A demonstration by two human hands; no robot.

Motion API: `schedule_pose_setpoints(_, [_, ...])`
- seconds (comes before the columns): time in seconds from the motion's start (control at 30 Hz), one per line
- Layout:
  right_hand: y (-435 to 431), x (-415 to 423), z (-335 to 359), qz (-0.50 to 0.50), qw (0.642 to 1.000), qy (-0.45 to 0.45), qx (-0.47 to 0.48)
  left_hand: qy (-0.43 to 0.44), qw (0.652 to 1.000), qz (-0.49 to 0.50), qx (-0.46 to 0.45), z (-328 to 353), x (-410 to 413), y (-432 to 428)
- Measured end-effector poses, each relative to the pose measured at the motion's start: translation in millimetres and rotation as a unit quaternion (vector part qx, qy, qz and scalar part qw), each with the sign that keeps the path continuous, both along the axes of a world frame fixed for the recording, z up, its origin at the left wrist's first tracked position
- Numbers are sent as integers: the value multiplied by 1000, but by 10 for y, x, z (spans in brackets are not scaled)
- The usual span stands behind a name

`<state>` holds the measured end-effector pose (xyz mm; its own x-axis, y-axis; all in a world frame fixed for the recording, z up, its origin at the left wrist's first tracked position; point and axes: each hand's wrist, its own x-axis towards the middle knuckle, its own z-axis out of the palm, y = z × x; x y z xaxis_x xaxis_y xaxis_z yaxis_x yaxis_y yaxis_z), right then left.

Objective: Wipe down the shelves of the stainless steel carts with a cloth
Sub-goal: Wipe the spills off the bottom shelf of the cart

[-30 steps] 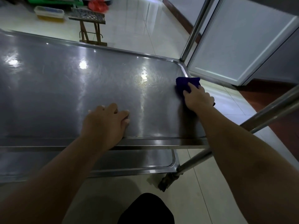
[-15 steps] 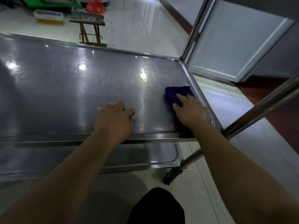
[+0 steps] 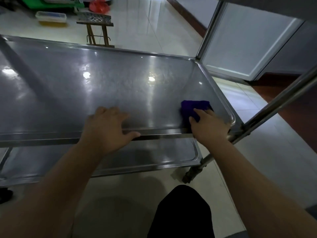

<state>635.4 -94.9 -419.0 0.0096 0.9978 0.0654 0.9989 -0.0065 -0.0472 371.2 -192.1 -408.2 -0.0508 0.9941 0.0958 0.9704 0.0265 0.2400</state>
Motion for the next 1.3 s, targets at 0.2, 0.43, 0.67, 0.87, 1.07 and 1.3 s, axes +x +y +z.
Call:
schedule_pose_setpoints(0.2, [-435,-735,-80,240,968,75,12,-11,1000,15,21,-99,-246,-211])
schedule_pose_setpoints(0.43, [-227,-30,-68,87,991,85,54,-65,995,25,78,-192,-274,-272])
schedule_pose_setpoints(0.67, [-505,-499,-181,107,988,53,101,-49,994,22,92,-250,-306,-298])
schedule_pose_setpoints(0.87, [-708,-824,-124,269,943,110,164,-41,996,19,82,-227,-290,-371])
schedule_pose_setpoints(1.07, [-996,-486,-183,351,908,115,196,-3,985,-24,171,-325,-236,-632])
schedule_pose_setpoints(1.3, [-1222,-485,-552,377,909,138,111,4,992,-65,111,-680,-196,-828])
